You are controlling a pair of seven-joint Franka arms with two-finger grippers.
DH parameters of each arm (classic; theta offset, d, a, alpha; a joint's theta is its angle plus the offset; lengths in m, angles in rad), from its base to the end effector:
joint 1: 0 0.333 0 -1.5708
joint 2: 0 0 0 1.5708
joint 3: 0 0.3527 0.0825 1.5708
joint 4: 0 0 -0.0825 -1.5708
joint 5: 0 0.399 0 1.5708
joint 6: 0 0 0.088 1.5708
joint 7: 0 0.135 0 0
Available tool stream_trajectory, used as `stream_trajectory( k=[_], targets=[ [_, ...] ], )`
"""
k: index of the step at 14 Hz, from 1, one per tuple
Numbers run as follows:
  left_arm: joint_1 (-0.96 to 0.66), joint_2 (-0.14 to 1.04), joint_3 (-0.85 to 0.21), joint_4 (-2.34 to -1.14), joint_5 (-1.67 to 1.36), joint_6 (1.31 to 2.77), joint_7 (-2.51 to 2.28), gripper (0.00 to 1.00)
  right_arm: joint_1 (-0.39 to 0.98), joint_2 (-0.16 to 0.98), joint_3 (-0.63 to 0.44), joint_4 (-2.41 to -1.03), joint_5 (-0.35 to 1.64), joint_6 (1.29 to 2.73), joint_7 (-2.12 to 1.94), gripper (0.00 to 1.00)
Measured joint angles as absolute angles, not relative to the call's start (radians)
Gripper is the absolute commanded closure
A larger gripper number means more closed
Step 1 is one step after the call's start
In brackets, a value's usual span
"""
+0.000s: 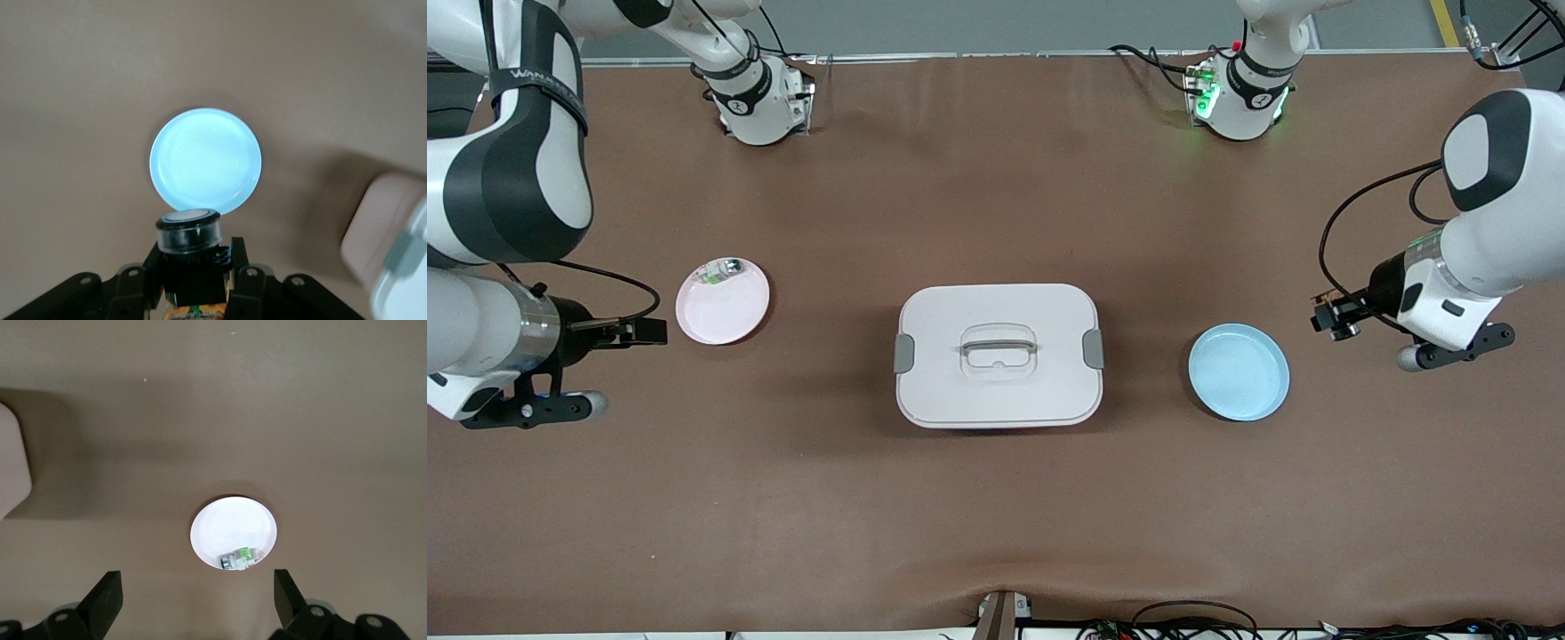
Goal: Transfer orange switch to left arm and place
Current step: 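Carry the switch with the left gripper over the light-blue plate, then lower the switch with the left gripper onto the light-blue plate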
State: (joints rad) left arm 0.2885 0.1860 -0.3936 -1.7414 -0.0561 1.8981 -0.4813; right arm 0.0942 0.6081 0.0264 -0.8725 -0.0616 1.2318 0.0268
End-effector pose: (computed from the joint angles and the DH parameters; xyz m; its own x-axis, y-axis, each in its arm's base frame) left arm 0.6285 -0.0580 0.4739 0.9200 0.3852 -0.0723 0.3910 -0.9148 0.1015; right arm 0.7079 0.0695 0.5412 0.9672 0.0687 -0.2444 0.0841 -0.9951 0.0528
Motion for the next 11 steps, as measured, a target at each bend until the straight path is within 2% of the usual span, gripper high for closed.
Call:
stream_trajectory(
  k=[4, 8, 11],
  targets=[
    [0.288, 0.226, -0.394, -1.758, -0.049, 2.021, -0.818, 1.0, 0.095, 0.553, 0.028, -0.868, -0.101, 1.231, 0.027, 0.0],
    [0.284, 0.261, -0.395, -1.86, 0.042, 2.236, -1.117, 1.0, 0.085, 0.472, 0.027, -0.867, -0.101, 1.223, 0.027, 0.0],
    [0.273, 0.307, -0.397, -1.908, 0.134, 2.327, -1.317, 1.0, 0.07, 0.456, 0.027, -0.867, -0.09, 1.203, 0.028, 0.0]
  ],
)
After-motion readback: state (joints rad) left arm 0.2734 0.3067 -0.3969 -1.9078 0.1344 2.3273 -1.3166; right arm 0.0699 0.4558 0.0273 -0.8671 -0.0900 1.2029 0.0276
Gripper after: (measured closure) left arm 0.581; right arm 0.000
